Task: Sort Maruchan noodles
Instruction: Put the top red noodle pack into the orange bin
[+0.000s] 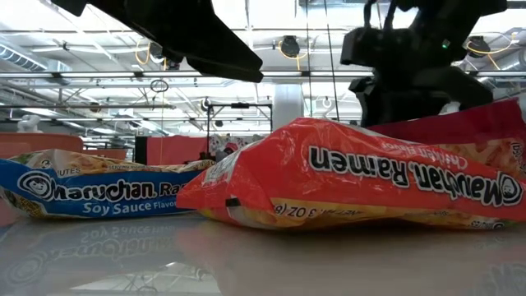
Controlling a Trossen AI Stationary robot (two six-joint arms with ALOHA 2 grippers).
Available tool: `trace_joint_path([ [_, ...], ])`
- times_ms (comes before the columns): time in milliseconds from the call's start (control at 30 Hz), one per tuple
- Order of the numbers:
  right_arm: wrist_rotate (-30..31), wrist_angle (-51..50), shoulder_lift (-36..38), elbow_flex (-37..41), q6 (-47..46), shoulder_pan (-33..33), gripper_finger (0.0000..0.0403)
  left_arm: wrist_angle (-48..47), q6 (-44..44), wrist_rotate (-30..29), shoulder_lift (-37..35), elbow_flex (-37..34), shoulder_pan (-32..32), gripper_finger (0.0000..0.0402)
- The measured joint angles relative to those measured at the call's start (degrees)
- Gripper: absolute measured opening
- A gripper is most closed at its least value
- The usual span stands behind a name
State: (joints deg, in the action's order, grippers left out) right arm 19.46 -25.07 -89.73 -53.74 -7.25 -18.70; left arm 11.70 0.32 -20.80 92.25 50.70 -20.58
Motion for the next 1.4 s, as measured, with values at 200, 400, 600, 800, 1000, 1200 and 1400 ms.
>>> trace_joint_path([
  [200,-1.6,4.54,-0.23,0.02,-1.06,-0.01,0.0139,-0.1,1.11,0.0,0.0,0.0,0.0,0.0333],
  [400,-6.1,14.8,-0.31,0.0,2.33,-0.12,0.0139,-0.1,0.69,0.0,0.0,0.0,0.0,0.0333],
  [600,-6.06,13.42,-0.31,0.02,4.9,-0.94,0.0139,-0.85,-0.17,0.0,-0.02,0.0,0.0,0.0333],
  [800,-4.86,11.2,-0.31,-2.51,6.45,-3.78,0.0139,-1.85,-0.17,0.0,-0.04,0.0,0.23,0.0333],
  [1000,4.56,0.61,-0.28,-6.76,6.72,-7.46,0.0139,-1.28,-0.81,-0.02,-0.04,0.0,0.41,0.0333],
  [1200,6.29,0.85,-0.28,-7.03,9.97,-10.11,0.0142,-1.24,-1.1,-0.01,-0.04,0.0,0.37,0.0333],
  [1400,6.03,-2.75,-0.28,-6.91,10.94,-10.28,0.0169,-1.17,-1.51,-0.02,-0.04,0.0,0.44,0.0333],
])
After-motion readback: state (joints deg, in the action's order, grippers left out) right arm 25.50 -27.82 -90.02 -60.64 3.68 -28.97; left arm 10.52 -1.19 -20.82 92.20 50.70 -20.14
